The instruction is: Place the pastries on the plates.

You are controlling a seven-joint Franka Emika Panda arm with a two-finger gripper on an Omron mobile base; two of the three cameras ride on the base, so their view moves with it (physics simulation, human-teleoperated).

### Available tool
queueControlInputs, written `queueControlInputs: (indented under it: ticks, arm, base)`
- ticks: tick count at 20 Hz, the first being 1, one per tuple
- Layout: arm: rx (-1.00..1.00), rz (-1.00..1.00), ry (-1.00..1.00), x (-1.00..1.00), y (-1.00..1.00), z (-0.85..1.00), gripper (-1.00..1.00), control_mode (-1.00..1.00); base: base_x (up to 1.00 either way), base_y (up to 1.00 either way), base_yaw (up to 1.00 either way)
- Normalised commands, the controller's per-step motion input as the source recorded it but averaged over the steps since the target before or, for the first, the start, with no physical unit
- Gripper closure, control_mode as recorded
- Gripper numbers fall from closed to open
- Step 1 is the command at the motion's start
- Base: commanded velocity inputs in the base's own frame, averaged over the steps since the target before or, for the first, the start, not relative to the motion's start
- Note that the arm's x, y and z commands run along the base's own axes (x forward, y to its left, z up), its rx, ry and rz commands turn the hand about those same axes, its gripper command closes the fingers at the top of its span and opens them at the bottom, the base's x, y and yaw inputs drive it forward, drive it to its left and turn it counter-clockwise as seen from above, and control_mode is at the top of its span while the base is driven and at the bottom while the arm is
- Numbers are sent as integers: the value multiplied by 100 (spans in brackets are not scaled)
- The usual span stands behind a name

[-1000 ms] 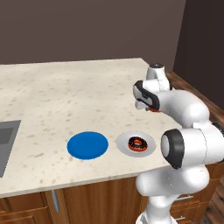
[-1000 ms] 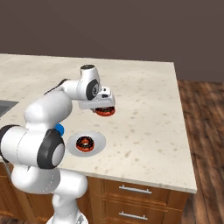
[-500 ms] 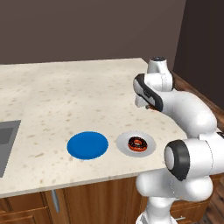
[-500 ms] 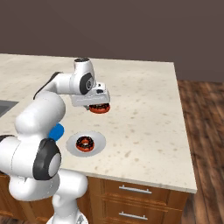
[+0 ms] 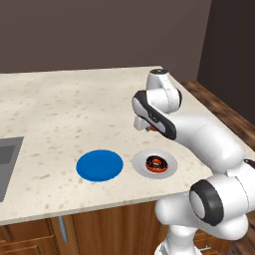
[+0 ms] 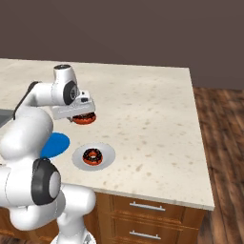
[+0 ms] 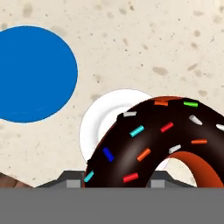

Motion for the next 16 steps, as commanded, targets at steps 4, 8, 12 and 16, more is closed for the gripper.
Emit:
queueControlInputs:
  ticks: [4,8,12,16]
  arm:
    - [3,23,0,0,95,-3,100,-100]
    - [10,25,0,0,86,0,100,-100]
    - [3,21,5,2,93,0,100,-100]
    - [0,16,8,14,71,-21,100,-100]
  base:
    - [0,0,0]
    - [0,0,0]
    - [0,0,0]
    - [0,0,0]
